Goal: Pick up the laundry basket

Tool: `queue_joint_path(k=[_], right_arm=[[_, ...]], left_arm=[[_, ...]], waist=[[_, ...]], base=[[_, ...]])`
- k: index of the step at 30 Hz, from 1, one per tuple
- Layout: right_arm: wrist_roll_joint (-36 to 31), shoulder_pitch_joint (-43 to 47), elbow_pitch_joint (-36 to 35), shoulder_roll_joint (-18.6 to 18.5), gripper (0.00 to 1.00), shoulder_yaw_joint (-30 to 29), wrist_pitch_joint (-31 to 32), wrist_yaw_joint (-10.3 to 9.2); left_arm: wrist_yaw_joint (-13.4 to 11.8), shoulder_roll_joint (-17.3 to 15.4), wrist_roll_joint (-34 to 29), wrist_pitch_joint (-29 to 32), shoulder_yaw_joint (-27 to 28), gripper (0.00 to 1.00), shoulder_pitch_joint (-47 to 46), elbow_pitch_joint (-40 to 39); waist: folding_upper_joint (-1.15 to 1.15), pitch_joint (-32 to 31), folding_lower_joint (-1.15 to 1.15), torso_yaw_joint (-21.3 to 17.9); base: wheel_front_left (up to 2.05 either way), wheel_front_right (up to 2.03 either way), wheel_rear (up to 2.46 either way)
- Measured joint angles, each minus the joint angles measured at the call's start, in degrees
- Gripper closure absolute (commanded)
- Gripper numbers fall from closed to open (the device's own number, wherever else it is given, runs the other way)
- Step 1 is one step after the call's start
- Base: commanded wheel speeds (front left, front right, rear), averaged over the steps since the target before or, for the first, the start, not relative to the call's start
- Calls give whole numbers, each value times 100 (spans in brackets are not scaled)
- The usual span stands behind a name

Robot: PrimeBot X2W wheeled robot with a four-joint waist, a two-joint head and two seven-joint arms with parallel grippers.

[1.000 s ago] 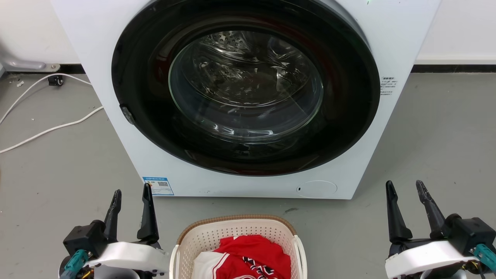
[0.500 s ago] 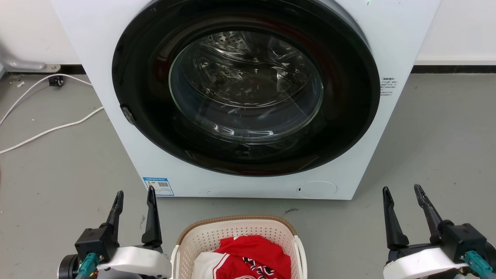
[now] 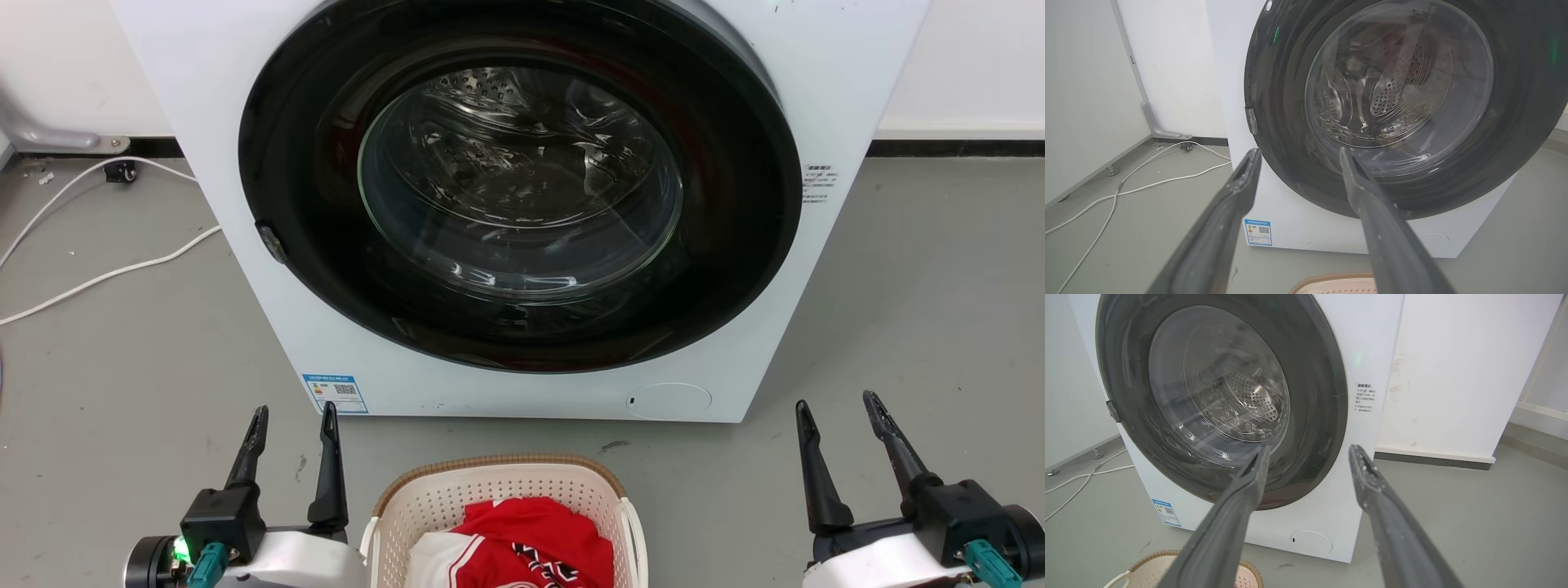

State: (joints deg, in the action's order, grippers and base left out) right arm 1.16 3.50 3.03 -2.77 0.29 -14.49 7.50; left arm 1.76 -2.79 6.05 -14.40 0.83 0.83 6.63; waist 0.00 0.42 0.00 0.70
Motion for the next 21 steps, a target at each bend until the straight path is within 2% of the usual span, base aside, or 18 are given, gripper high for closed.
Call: queue_joint_path(k=[5,21], right_arm=[[-131,8,0,-1,0,23,-46,0],[-22,20,8,-1,0,-12,-59,0]], left_arm=[[-26,-1,-187,-52,3,0,21,20],[-32,-2,-176,-60,15,0,37,114]], waist=[[0,-7,0,-5],[0,-8,0,-1]], base=[[0,0,0],[0,0,0]])
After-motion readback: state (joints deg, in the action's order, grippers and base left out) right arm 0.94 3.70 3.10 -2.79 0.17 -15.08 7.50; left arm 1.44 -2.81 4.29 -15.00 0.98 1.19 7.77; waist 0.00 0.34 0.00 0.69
